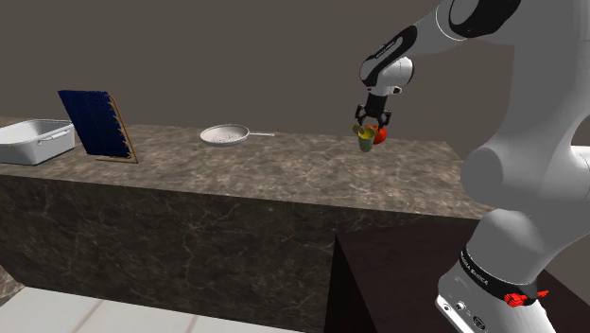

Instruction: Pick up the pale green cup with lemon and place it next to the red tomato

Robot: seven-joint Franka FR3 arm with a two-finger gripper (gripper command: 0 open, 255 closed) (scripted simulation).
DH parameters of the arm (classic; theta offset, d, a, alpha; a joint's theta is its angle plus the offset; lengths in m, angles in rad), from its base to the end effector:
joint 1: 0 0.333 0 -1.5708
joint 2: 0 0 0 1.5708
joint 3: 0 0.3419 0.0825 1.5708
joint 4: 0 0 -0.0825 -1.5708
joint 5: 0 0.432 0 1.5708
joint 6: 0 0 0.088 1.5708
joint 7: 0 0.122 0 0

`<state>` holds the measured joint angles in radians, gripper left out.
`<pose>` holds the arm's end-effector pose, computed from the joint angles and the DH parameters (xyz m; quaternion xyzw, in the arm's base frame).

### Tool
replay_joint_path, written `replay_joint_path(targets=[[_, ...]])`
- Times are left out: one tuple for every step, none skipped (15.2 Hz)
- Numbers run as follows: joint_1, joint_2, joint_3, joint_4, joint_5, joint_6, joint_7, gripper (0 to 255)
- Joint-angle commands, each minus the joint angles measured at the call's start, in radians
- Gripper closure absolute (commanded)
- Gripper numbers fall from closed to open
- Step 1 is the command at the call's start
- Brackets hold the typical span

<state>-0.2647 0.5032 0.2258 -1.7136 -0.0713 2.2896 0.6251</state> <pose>0.7275 -0.0460 0.2912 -0.9463 0.3194 -0.0340 0.0371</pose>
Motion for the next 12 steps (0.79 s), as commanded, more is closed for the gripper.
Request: replay_joint_path(targets=[[0.000,0.000,0.000,0.000,0.000,0.000,0.000,0],[0.000,0.000,0.000,0.000,0.000,0.000,0.000,0],[0.000,0.000,0.000,0.000,0.000,0.000,0.000,0],[0.000,0.000,0.000,0.000,0.000,0.000,0.000,0],[0.000,0.000,0.000,0.000,0.000,0.000,0.000,0],[-0.003,-0.021,0.003,0.004,0.005,-0.024,-0.003,0],[-0.007,-0.040,0.005,0.009,0.010,-0.048,-0.006,0],[-0.010,-0.059,0.008,0.016,0.014,-0.073,-0.009,0],[-0.012,-0.073,0.009,0.022,0.018,-0.094,-0.011,0],[-0.012,-0.073,0.009,0.022,0.018,-0.094,-0.011,0],[-0.012,-0.073,0.009,0.022,0.018,-0.093,-0.011,0],[-0.012,-0.073,0.009,0.022,0.018,-0.094,-0.011,0]])
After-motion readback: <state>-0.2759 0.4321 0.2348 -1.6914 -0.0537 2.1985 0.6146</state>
